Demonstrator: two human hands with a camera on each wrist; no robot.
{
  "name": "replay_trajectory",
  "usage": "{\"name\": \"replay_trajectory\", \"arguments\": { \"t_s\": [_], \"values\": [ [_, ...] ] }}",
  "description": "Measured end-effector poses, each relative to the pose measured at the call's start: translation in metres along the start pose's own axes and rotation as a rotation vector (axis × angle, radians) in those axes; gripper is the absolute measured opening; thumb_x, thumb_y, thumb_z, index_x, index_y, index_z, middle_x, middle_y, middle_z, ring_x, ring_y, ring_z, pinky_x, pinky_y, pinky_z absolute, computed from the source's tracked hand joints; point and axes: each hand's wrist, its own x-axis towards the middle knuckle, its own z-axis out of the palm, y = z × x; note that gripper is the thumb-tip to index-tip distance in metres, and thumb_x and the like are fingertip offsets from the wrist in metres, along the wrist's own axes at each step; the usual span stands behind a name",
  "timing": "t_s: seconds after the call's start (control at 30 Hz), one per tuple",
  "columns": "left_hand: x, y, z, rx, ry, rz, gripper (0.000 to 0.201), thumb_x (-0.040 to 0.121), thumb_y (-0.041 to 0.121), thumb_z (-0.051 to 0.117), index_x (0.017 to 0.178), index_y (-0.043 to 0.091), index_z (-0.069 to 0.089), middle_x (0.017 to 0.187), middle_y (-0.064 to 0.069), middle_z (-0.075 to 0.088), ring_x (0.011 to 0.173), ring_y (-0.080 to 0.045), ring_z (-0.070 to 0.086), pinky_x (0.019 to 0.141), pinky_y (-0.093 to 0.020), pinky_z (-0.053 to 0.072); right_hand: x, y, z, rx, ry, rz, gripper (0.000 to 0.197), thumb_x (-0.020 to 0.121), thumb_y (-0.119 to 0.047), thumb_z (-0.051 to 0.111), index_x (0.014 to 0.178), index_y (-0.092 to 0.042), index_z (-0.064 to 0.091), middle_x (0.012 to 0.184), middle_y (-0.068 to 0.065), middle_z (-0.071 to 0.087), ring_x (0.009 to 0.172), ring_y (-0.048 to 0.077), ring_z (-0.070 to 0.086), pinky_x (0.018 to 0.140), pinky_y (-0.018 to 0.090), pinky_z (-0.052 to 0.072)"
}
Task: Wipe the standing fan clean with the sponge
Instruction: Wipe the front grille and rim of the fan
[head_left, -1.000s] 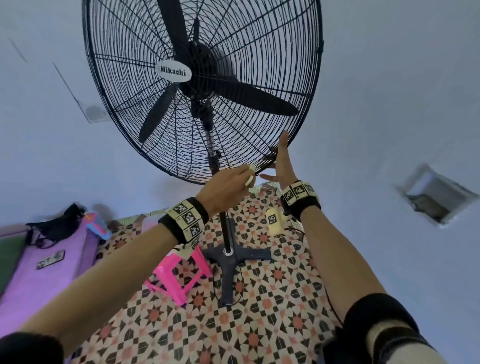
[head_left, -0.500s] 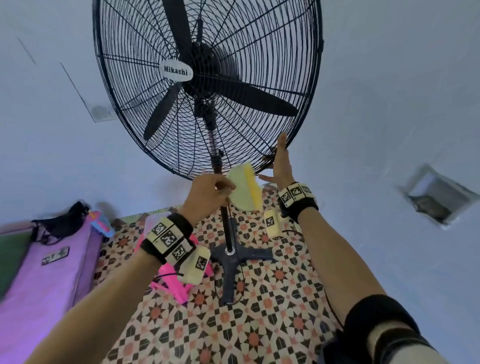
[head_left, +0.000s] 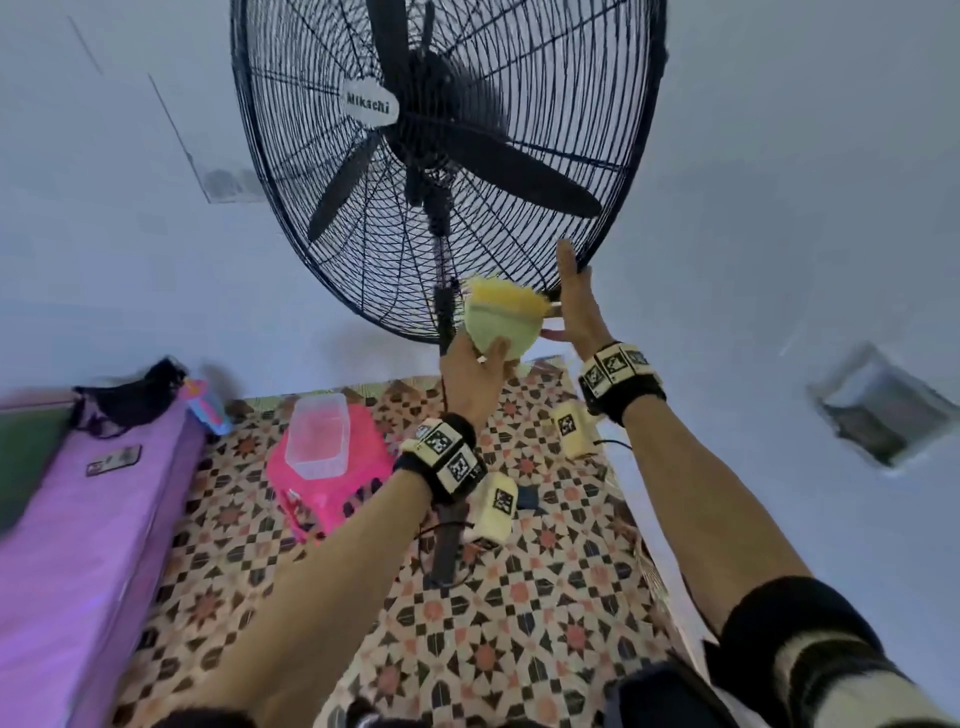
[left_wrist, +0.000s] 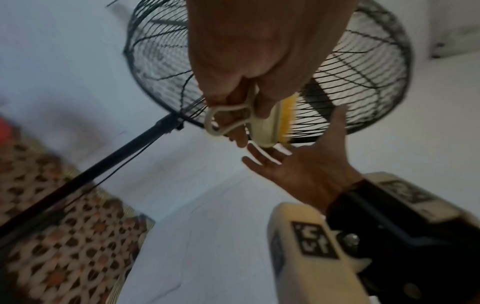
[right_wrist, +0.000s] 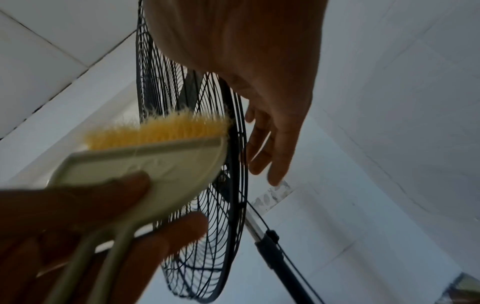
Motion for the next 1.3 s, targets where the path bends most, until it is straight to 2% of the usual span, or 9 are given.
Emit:
{"name": "replay_trajectory", "arguments": {
  "t_s": [0.17, 0.23, 0.43, 0.53, 0.67, 0.77, 0.97, 1.1, 1.3],
  "values": [
    [0.011, -0.059, -0.002, 0.068, 0.130, -0.144, 0.038, 0.094, 0.047, 0.064, 0.106, 0.011, 0.069, 0.097, -0.012, 0.076, 0.081, -0.027, 0.075, 0.070, -0.051, 0.064, 0.003, -0.011, -0.005, -0.076, -0.004, -0.006, 0.094, 0.086, -0.085, 0.042, 0.161, -0.033, 0.019, 0.165, 0.009, 0.030, 0.124, 0.035, 0.060, 0.098, 0.059, 0.054],
    [0.012, -0.079, -0.009, 0.086, 0.171, -0.252, 0.037, 0.096, 0.039, 0.066, 0.104, 0.003, 0.067, 0.097, -0.014, 0.075, 0.084, -0.031, 0.074, 0.073, -0.055, 0.063, 0.003, -0.008, -0.005, -0.067, 0.002, -0.011, 0.088, 0.089, -0.082, 0.041, 0.161, -0.036, 0.018, 0.165, 0.008, 0.030, 0.122, 0.034, 0.061, 0.100, 0.061, 0.052],
    [0.002, -0.035, -0.002, 0.029, 0.020, -0.079, 0.018, 0.103, 0.019, 0.063, 0.104, 0.002, 0.069, 0.092, -0.009, 0.074, 0.076, -0.015, 0.074, 0.060, -0.021, 0.058, 0.007, -0.003, -0.002, -0.065, 0.036, -0.011, 0.096, 0.084, -0.086, 0.042, 0.161, -0.032, 0.020, 0.165, 0.007, 0.031, 0.132, 0.036, 0.052, 0.097, 0.060, 0.055],
    [0.003, -0.031, 0.010, -0.015, 0.037, -0.094, 0.019, 0.103, 0.016, 0.064, 0.107, -0.002, 0.069, 0.092, -0.009, 0.074, 0.072, -0.009, 0.072, 0.055, -0.012, 0.053, 0.008, -0.004, -0.002, -0.087, 0.048, -0.035, 0.089, 0.091, -0.081, 0.040, 0.161, -0.030, 0.024, 0.137, 0.005, 0.051, 0.112, 0.033, 0.057, 0.094, 0.058, 0.057],
    [0.008, -0.064, -0.015, -0.005, 0.168, -0.333, 0.014, 0.103, 0.013, 0.060, 0.111, 0.003, 0.066, 0.100, -0.014, 0.076, 0.069, -0.017, 0.074, 0.053, -0.021, 0.058, 0.007, -0.004, -0.005, -0.085, 0.058, -0.036, 0.087, 0.088, -0.085, 0.037, 0.158, -0.034, 0.027, 0.142, 0.003, 0.052, 0.110, 0.030, 0.063, 0.095, 0.057, 0.056],
    [0.008, -0.058, -0.014, -0.005, 0.082, -0.270, 0.019, 0.102, 0.015, 0.062, 0.114, 0.002, 0.067, 0.107, -0.016, 0.076, 0.074, -0.021, 0.078, 0.064, -0.036, 0.065, 0.007, -0.002, -0.003, -0.098, 0.063, -0.055, 0.084, 0.094, -0.079, 0.037, 0.160, -0.030, 0.026, 0.140, 0.008, 0.055, 0.102, 0.024, 0.061, 0.090, 0.052, 0.058],
    [0.009, -0.033, 0.014, -0.017, 0.035, -0.217, 0.011, 0.101, 0.017, 0.064, 0.110, 0.011, 0.066, 0.103, -0.009, 0.075, 0.084, -0.025, 0.077, 0.059, -0.021, 0.060, 0.001, -0.009, -0.003, -0.101, 0.051, -0.022, 0.098, 0.083, -0.088, 0.036, 0.160, -0.028, 0.028, 0.152, 0.011, 0.049, 0.119, 0.036, 0.061, 0.092, 0.056, 0.057],
    [0.020, -0.071, -0.020, 0.017, 0.156, -0.412, 0.016, 0.101, 0.020, 0.064, 0.113, 0.010, 0.064, 0.108, -0.013, 0.074, 0.079, -0.029, 0.077, 0.076, -0.047, 0.065, 0.005, -0.004, -0.004, -0.053, 0.041, -0.033, 0.087, 0.091, -0.082, 0.036, 0.162, -0.034, 0.020, 0.162, 0.004, 0.037, 0.120, 0.035, 0.062, 0.097, 0.060, 0.054],
    [0.008, -0.033, 0.007, 0.052, -0.007, -0.221, 0.031, 0.102, 0.016, 0.063, 0.128, -0.001, 0.063, 0.111, -0.007, 0.070, 0.081, -0.023, 0.078, 0.062, -0.023, 0.062, 0.005, -0.001, -0.002, -0.034, 0.048, -0.020, 0.094, 0.085, -0.086, 0.037, 0.161, -0.032, 0.023, 0.160, 0.005, 0.039, 0.115, 0.029, 0.060, 0.095, 0.058, 0.055]
  ]
}}
